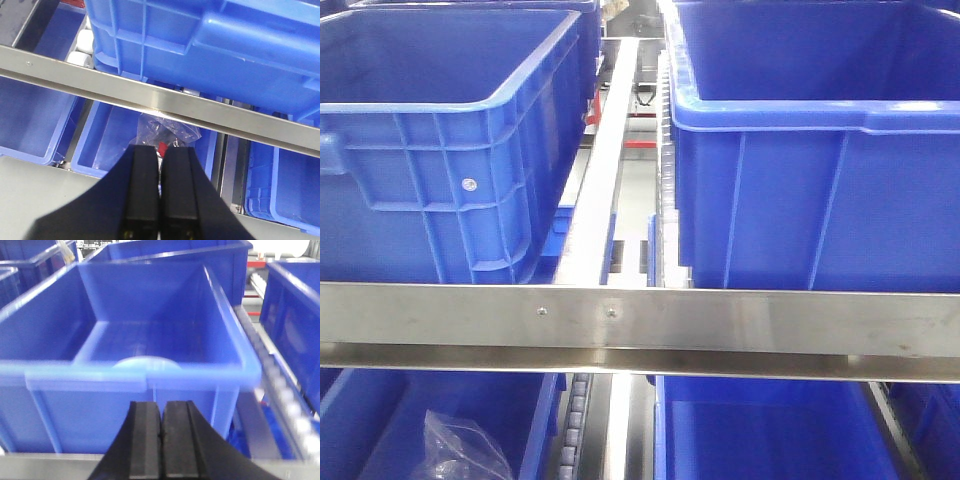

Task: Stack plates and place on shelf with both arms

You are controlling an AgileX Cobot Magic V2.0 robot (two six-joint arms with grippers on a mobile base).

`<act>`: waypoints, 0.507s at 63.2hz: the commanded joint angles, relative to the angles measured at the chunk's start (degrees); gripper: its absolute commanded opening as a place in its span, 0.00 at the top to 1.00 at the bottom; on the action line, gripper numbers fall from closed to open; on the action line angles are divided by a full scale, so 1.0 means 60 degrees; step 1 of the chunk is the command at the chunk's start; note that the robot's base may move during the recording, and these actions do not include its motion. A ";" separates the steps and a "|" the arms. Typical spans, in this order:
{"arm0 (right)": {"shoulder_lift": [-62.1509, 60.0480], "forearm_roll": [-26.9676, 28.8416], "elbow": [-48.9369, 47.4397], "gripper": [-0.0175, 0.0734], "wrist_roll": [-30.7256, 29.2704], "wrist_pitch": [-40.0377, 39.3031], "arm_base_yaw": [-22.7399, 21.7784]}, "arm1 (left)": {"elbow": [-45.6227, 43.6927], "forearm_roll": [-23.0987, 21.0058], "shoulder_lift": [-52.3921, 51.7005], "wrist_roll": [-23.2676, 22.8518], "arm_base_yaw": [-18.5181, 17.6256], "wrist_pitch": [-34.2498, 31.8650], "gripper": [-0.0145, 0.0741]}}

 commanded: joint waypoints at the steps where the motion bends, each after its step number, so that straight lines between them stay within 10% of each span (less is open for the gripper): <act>1: -0.0507 0.0112 0.0269 0.79 0.0036 -0.0897 -0.0066 | -0.0265 -0.0027 -0.0019 -0.0067 -0.0027 -0.0668 0.73; 32: -0.0816 0.0715 0.1115 0.79 0.0082 -0.1298 -0.0090 | -0.0265 -0.0027 -0.0019 -0.0067 -0.0027 -0.0664 0.73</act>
